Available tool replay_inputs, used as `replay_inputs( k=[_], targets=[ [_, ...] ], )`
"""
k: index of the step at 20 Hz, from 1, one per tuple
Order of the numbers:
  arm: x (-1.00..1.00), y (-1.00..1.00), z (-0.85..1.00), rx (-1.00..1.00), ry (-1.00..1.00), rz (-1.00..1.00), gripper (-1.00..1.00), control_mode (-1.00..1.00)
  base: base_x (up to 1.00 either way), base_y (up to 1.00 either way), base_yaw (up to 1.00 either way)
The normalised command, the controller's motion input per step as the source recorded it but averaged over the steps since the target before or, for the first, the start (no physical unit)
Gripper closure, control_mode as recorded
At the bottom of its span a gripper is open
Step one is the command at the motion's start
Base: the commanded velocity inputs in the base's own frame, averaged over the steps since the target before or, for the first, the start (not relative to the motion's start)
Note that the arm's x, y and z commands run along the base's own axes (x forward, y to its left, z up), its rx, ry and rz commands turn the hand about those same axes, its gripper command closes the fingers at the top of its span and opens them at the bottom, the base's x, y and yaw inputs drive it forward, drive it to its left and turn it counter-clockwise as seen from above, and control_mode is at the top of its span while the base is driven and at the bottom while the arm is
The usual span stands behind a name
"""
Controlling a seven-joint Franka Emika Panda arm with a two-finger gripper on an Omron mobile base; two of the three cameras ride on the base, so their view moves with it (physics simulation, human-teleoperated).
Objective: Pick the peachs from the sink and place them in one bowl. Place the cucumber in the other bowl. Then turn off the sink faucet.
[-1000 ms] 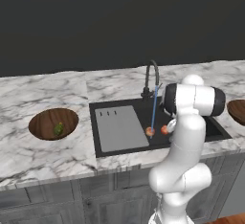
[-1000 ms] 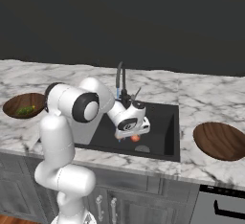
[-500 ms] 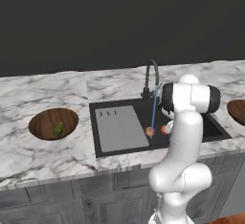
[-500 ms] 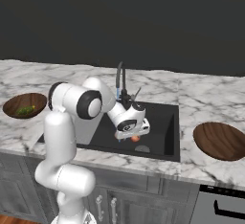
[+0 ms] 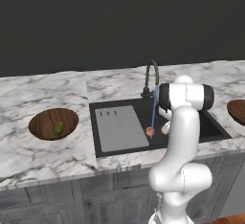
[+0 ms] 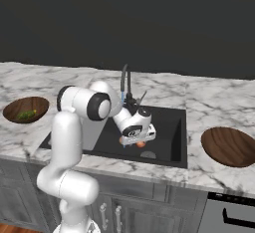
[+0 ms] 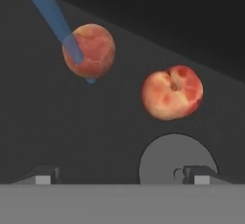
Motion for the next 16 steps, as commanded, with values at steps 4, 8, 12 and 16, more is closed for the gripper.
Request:
replay_inputs(
  k=[4,8,12,16],
  targets=[
    [0.28,0.00,-0.23,0.00,0.00,-0.01,-1.00,-1.00,0.00,0.00,0.00],
    [0.24,0.00,-0.19,0.00,0.00,-0.05,-1.00,-1.00,0.00,0.00,0.00],
    [0.17,0.00,-0.17,0.00,0.00,-0.10,-1.00,-1.00,0.00,0.00,0.00],
    [0.14,0.00,-0.15,0.00,0.00,-0.10,-1.00,-1.00,0.00,0.00,0.00]
  ],
)
